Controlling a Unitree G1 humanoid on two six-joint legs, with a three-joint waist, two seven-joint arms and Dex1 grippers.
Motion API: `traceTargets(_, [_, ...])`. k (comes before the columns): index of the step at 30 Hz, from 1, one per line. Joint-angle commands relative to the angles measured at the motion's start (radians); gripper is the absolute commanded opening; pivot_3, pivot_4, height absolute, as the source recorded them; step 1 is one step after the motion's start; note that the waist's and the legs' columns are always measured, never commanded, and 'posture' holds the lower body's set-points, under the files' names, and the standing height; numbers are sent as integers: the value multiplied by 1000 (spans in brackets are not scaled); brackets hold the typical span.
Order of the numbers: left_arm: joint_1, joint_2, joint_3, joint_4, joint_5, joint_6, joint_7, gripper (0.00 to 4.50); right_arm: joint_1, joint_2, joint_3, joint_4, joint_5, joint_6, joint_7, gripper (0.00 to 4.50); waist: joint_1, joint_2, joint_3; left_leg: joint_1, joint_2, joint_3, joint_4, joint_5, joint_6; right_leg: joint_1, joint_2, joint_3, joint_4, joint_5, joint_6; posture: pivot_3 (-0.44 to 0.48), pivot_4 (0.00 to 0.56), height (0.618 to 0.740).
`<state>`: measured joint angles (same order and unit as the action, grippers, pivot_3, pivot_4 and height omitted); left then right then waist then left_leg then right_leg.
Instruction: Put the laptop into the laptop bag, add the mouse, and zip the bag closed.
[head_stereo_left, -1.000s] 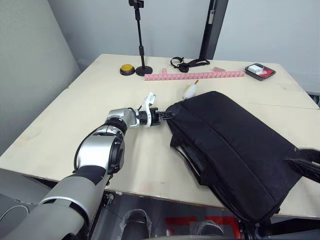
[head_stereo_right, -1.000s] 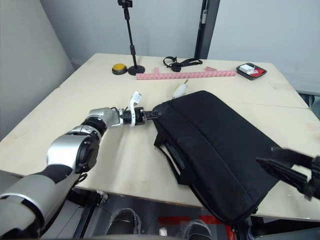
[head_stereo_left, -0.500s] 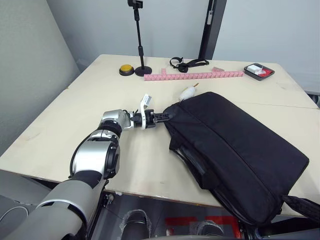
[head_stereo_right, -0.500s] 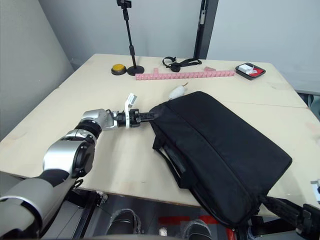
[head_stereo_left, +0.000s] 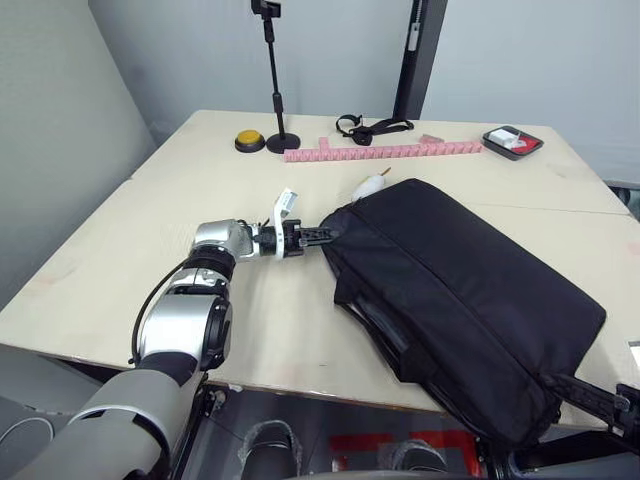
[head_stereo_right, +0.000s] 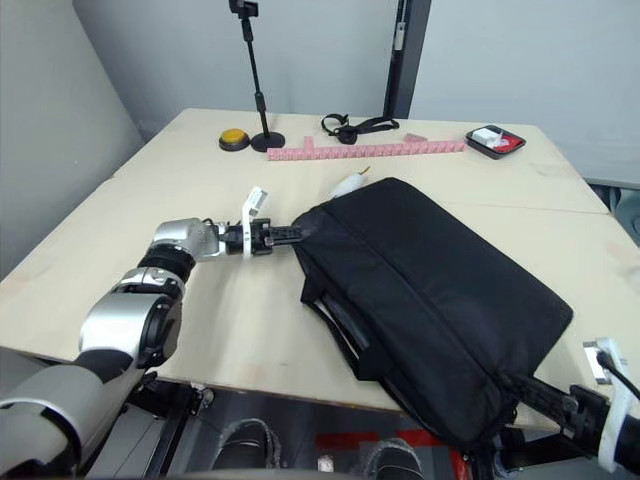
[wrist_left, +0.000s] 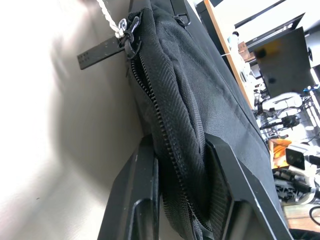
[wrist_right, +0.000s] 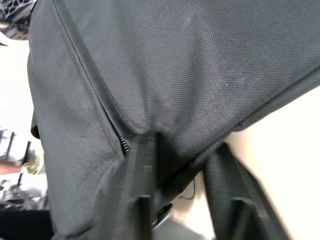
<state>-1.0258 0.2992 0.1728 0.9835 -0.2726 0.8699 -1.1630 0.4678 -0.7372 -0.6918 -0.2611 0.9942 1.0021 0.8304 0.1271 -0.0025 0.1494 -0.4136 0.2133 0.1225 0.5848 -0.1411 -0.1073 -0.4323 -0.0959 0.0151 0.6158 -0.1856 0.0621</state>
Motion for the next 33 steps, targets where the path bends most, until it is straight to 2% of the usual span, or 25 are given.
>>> traceTargets(1, [55, 47, -6, -187, -70, 82, -44, 1159, -103, -32, 37, -112, 16, -4, -63, 787, -10, 0, 0, 0, 0, 0, 0, 0, 0, 0, 0, 0, 0, 0, 0, 0, 150, 739])
traceTargets(5, [182, 140, -26, -451, -120, 196, -38, 1159, -307, -60, 134, -161, -20, -8, -172, 787, -37, 2, 1, 1, 1, 2, 0, 0, -1, -2, 2, 3, 2, 0, 0, 0, 150, 739])
traceTargets(10, [316, 235, -67, -727, -164, 275, -19, 1159, -553, -116, 313, -124, -130, 44, -279, 787, -26, 3, 1, 1, 1, 3, -1, 1, -1, -3, 2, 4, 2, 0, 0, 0, 150, 739])
traceTargets(14, [419, 307, -128, -900, -161, 265, -9, 1159, -739, -143, 460, -83, -224, 64, -292, 787, -18, 4, 1, -1, 1, 3, -2, 1, -1, -3, 2, 2, 0, 0, 0, 0, 150, 739])
traceTargets(19, [548, 369, -168, -1146, -199, 300, 35, 1159, -941, -186, 649, -19, -341, 43, -202, 787, -23, 4, 1, -1, 1, 3, -3, 2, 0, -4, 2, 3, 1, 0, 0, 0, 150, 739])
traceTargets(25, [643, 382, -149, -1298, -240, 339, 103, 1159, -1026, -217, 730, 41, -419, -2, -83, 787, -23, 4, 1, -1, 1, 4, -3, 1, -1, -4, 2, 3, 1, 0, 0, 0, 150, 739])
traceTargets(33, [633, 400, -184, -1195, -159, 186, 153, 1159, -984, -260, 752, 18, -470, -21, 19, 787, -24, 4, 1, 3, 1, 6, 0, 1, -1, -3, 2, 7, 6, 0, 0, 0, 150, 739])
